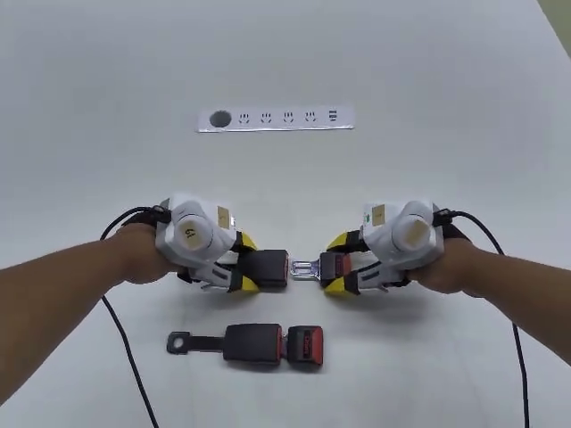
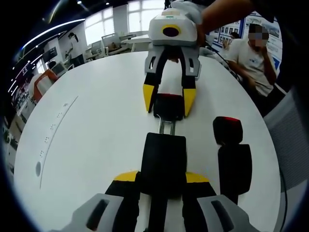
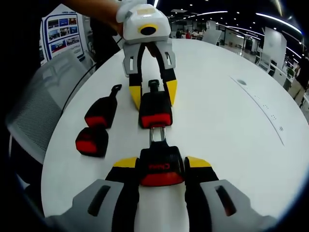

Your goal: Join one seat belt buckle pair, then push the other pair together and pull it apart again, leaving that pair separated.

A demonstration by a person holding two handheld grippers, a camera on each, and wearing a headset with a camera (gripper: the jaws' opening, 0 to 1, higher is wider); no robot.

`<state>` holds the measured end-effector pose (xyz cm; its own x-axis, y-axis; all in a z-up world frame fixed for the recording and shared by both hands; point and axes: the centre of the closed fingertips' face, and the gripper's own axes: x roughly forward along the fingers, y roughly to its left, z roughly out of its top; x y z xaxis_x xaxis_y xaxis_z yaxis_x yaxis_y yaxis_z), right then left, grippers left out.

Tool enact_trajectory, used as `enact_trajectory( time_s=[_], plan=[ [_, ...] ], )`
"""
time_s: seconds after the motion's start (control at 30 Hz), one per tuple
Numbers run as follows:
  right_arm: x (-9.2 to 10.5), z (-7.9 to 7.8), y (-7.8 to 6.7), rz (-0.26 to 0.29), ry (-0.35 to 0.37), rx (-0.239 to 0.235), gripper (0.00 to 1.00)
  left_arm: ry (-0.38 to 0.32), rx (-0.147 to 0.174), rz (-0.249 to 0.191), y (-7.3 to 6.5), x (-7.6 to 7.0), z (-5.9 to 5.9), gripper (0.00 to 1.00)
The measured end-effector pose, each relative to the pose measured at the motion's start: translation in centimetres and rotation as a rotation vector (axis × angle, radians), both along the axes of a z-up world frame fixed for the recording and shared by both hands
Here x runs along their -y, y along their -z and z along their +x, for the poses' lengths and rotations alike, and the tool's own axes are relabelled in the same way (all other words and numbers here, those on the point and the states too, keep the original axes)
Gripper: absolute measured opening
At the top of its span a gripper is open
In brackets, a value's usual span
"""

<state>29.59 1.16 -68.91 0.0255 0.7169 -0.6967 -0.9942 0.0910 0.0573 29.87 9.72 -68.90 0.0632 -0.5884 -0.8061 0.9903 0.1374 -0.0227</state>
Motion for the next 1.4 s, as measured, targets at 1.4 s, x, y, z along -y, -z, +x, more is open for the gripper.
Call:
enact_trajectory(
  time_s=[1.4],
  plan=[
    [-3.8,0.0,0.1,0.025,-0.028,-0.009,0.33,0.115,-0.003,0.029,0.2,0.4,-0.2,0.33]
  ],
)
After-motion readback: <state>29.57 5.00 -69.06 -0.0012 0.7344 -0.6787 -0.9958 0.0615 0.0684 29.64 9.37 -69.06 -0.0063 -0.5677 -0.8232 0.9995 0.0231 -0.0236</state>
